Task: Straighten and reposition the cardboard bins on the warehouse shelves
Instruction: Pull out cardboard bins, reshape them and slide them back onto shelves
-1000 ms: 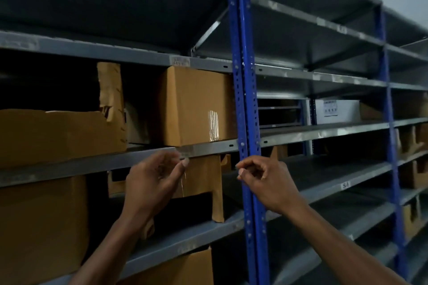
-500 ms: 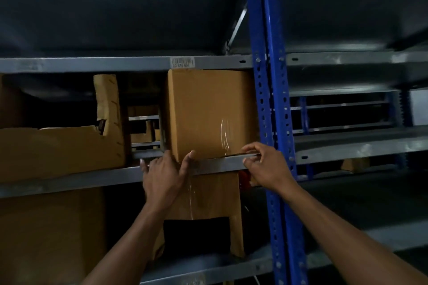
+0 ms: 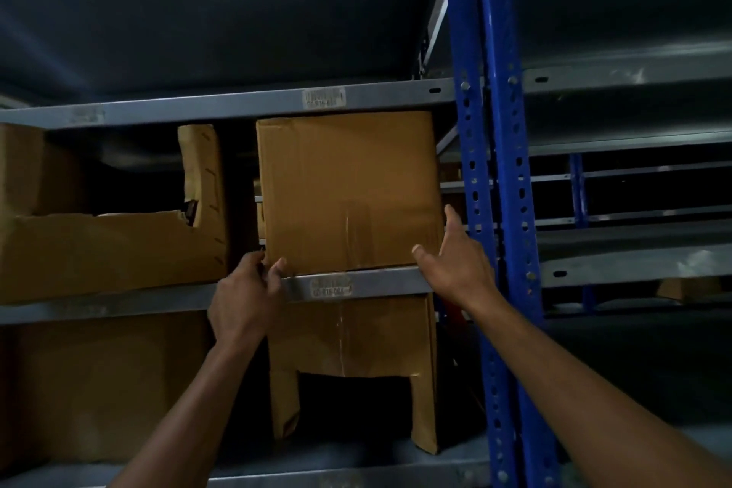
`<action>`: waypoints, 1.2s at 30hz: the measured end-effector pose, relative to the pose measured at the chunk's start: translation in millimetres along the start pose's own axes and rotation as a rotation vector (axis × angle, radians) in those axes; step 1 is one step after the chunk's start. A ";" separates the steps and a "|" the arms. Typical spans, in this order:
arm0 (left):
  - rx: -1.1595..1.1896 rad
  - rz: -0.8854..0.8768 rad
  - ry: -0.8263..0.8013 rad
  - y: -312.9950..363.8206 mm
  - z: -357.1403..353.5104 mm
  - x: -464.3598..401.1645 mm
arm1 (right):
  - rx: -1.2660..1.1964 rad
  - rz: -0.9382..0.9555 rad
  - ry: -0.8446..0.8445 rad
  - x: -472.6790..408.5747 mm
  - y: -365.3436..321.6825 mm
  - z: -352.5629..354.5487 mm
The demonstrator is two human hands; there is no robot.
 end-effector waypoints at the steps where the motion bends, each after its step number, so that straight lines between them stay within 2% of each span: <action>1: 0.016 -0.005 -0.029 1.9 0.2 -3.0 | -0.019 -0.041 -0.031 -2.1 -4.6 -3.7; 5: 0.304 0.028 -0.136 5.8 11.7 -14.0 | -0.092 -0.114 -0.016 -3.1 -16.9 -16.8; 8: 0.483 0.034 -0.143 10.7 30.3 -9.4 | -0.150 -0.124 0.059 0.8 -20.2 -21.5; 12: 0.488 -0.104 0.041 11.6 72.2 19.8 | -0.240 -0.176 0.320 21.4 -27.2 -6.3; 15: 0.559 -0.079 0.151 -6.0 101.4 16.5 | -0.231 -0.247 0.382 38.2 -43.3 22.4; 18: 0.546 -0.131 0.105 -13.6 115.6 -6.7 | -0.103 -0.208 0.322 40.5 -68.7 47.1; 20: 0.565 -0.211 -0.055 -1.7 119.7 -24.1 | -0.256 -0.150 0.226 39.7 -94.6 57.3; 22: 0.799 -0.158 -0.241 13.2 123.4 -33.2 | -0.483 -0.197 0.060 46.1 -118.2 59.0; 23: 0.892 -0.102 -0.285 18.1 127.0 -35.1 | -0.544 -0.220 0.002 50.7 -126.0 59.2; 25: 0.968 -0.055 -0.271 22.6 137.6 -34.6 | -0.558 -0.251 -0.029 66.9 -135.0 63.2; 30: 0.961 -0.013 -0.156 33.5 205.2 1.5 | -0.689 -0.226 0.068 128.4 -141.6 103.2; 33: 0.825 0.079 -0.031 58.6 270.2 41.6 | -0.661 -0.287 0.099 168.3 -154.9 132.4; 36: 0.751 0.133 -0.004 80.8 323.3 70.2 | -0.608 -0.300 0.094 210.8 -175.3 163.5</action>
Point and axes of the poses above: each hand's wrist, its own x-axis away from the middle knuckle, its own z-axis out of the back of the hand, y = z × x, the point moved 3 cm from there along -x, towards the middle knuckle, and after that the axes turned 8 degrees about -z, right-handed, at the moved point
